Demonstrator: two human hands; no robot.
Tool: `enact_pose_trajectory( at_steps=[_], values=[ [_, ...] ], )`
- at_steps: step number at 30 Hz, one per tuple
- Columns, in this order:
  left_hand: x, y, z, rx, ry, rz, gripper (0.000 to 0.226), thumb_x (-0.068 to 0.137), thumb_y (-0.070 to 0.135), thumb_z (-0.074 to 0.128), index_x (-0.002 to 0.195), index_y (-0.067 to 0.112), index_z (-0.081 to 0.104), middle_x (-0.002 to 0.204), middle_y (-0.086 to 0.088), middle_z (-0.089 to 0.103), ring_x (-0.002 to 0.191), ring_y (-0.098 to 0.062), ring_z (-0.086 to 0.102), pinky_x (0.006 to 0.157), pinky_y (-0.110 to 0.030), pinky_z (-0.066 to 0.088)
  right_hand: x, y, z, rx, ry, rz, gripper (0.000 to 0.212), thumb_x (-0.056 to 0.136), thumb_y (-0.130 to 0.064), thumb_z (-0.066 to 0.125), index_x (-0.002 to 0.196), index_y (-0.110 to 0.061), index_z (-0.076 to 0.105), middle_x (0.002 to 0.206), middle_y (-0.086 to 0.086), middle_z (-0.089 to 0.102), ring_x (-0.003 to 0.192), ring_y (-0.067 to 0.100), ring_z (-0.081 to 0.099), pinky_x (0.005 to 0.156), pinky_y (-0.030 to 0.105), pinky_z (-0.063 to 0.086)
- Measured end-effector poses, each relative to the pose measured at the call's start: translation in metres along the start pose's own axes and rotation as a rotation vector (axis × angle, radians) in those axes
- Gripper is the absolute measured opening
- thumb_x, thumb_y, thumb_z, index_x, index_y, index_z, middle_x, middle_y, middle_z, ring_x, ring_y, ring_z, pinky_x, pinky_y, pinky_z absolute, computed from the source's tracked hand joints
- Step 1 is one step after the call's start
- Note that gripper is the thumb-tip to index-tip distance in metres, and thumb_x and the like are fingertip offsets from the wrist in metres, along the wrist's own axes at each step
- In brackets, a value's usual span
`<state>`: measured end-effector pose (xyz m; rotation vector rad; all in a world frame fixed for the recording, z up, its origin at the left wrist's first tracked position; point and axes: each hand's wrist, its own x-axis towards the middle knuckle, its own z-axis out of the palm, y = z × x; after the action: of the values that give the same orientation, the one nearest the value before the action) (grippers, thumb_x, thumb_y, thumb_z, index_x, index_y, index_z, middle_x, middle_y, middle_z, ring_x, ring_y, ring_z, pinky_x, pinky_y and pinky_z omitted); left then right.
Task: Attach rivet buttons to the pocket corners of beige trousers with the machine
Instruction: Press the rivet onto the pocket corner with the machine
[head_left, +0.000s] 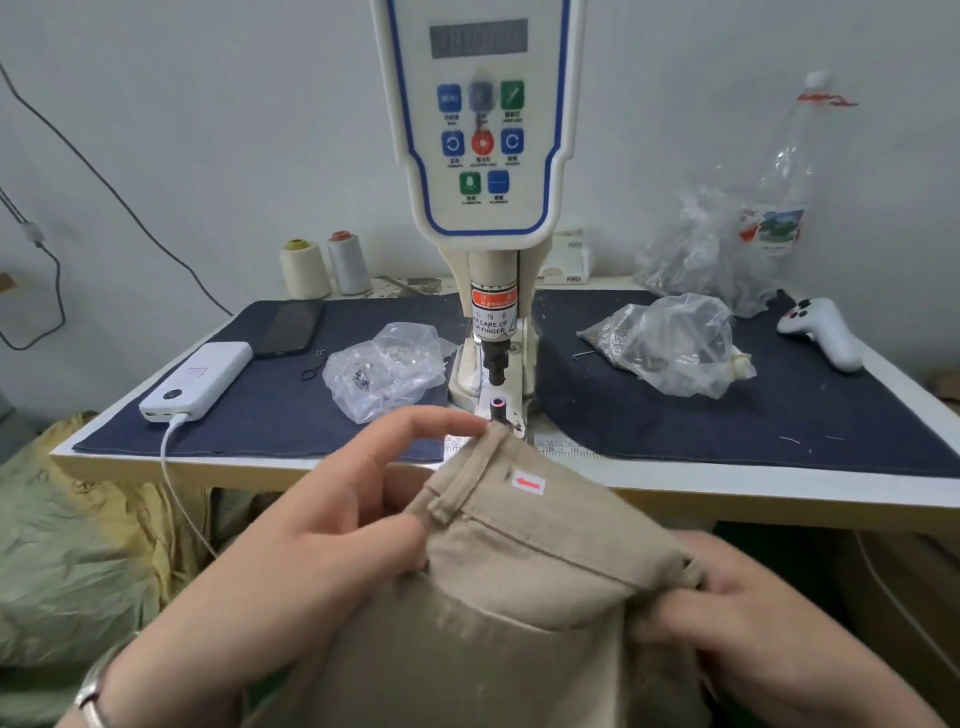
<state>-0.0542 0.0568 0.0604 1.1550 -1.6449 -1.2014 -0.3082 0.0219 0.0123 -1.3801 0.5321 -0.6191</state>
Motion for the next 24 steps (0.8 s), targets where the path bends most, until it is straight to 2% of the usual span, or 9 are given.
enact_pose_trajectory(
  at_steps=[3, 6, 10, 11, 13, 15, 18, 21, 24],
  values=[
    [-0.002, -0.007, -0.007, 0.13, -0.203, -0.093, 0.084, 0.066, 0.018, 0.062, 0.13, 0.068, 0.04, 0.116, 0.005, 0.072, 0.085, -0.02, 0.068, 0.073, -0.026, 0.054, 0.003, -0.007, -0.005, 0.16, 0.003, -0.043, 0.032, 0.061, 0.0, 0.063, 0.088, -0.011, 0.077, 0.088, 0.01, 0.074, 0.083, 0.016, 0.069, 0.07, 0.021, 0.052],
    [-0.001, -0.016, -0.008, 0.277, -0.458, -0.173, 0.095, 0.066, 0.024, 0.069, 0.138, 0.068, 0.027, 0.123, 0.02, 0.064, 0.098, -0.003, 0.066, 0.086, -0.023, 0.053, 0.008, -0.024, 0.004, 0.271, -0.111, -0.018, 0.03, 0.067, 0.003, 0.058, 0.089, -0.009, 0.075, 0.091, 0.008, 0.074, 0.085, 0.014, 0.07, 0.071, 0.018, 0.052],
    [-0.005, -0.039, 0.016, 0.425, -0.491, -0.016, 0.036, 0.083, 0.013, 0.073, 0.116, 0.016, 0.059, 0.104, 0.001, 0.054, 0.096, -0.018, 0.061, 0.099, -0.042, 0.05, 0.015, -0.042, 0.013, 0.398, -0.34, 0.025, 0.036, 0.072, 0.014, 0.042, 0.09, -0.004, 0.068, 0.091, 0.005, 0.073, 0.084, 0.014, 0.069, 0.076, 0.02, 0.053],
    [-0.003, -0.043, 0.019, 0.336, -0.444, -0.019, 0.042, 0.078, 0.016, 0.075, 0.114, 0.003, 0.059, 0.108, -0.005, 0.057, 0.105, -0.025, 0.061, 0.104, -0.042, 0.046, 0.016, -0.048, 0.012, 0.394, -0.315, 0.006, 0.033, 0.07, 0.01, 0.044, 0.087, -0.004, 0.069, 0.087, 0.006, 0.073, 0.081, 0.015, 0.069, 0.074, 0.021, 0.053],
    [0.008, -0.043, 0.023, -0.008, -0.508, -0.049, 0.06, 0.068, 0.026, 0.084, 0.114, -0.006, 0.063, 0.113, -0.003, 0.065, 0.11, -0.022, 0.061, 0.099, -0.034, 0.047, 0.02, -0.054, 0.003, 0.33, -0.1, 0.0, 0.023, 0.058, -0.002, 0.056, 0.074, -0.006, 0.072, 0.073, 0.009, 0.07, 0.068, 0.017, 0.068, 0.064, 0.022, 0.054],
    [0.017, -0.04, 0.016, -0.245, -0.596, -0.147, 0.049, 0.075, 0.02, 0.086, 0.105, -0.012, 0.065, 0.097, 0.0, 0.072, 0.088, -0.015, 0.066, 0.08, -0.025, 0.052, 0.021, -0.057, -0.007, 0.286, 0.141, 0.032, 0.022, 0.044, -0.008, 0.063, 0.064, -0.007, 0.072, 0.064, 0.012, 0.066, 0.058, 0.018, 0.066, 0.054, 0.024, 0.054],
    [0.018, -0.054, 0.011, -0.371, -0.431, -0.174, 0.053, 0.066, 0.009, 0.082, 0.103, -0.021, 0.059, 0.092, -0.016, 0.065, 0.08, -0.026, 0.061, 0.07, -0.027, 0.049, 0.022, -0.054, -0.017, 0.262, 0.279, 0.079, 0.023, 0.039, 0.001, 0.064, 0.06, -0.006, 0.072, 0.063, 0.014, 0.066, 0.054, 0.019, 0.066, 0.048, 0.026, 0.054],
    [0.025, -0.054, 0.002, -0.466, -0.323, -0.181, 0.053, 0.067, 0.007, 0.075, 0.114, -0.013, 0.061, 0.099, -0.028, 0.057, 0.086, -0.036, 0.056, 0.07, -0.033, 0.049, 0.022, -0.046, -0.033, 0.361, 0.181, 0.137, 0.025, 0.041, -0.007, 0.075, 0.066, -0.004, 0.071, 0.066, 0.014, 0.066, 0.056, 0.022, 0.066, 0.054, 0.027, 0.055],
    [0.032, -0.049, -0.009, -0.463, -0.279, -0.154, 0.029, 0.081, 0.005, 0.069, 0.11, 0.009, 0.072, 0.098, -0.013, 0.07, 0.086, -0.021, 0.068, 0.073, -0.026, 0.056, 0.02, -0.039, -0.044, 0.192, -0.124, 0.224, 0.027, 0.063, -0.009, 0.072, 0.089, -0.002, 0.075, 0.081, 0.01, 0.073, 0.07, 0.018, 0.07, 0.065, 0.024, 0.055]
  ],
)
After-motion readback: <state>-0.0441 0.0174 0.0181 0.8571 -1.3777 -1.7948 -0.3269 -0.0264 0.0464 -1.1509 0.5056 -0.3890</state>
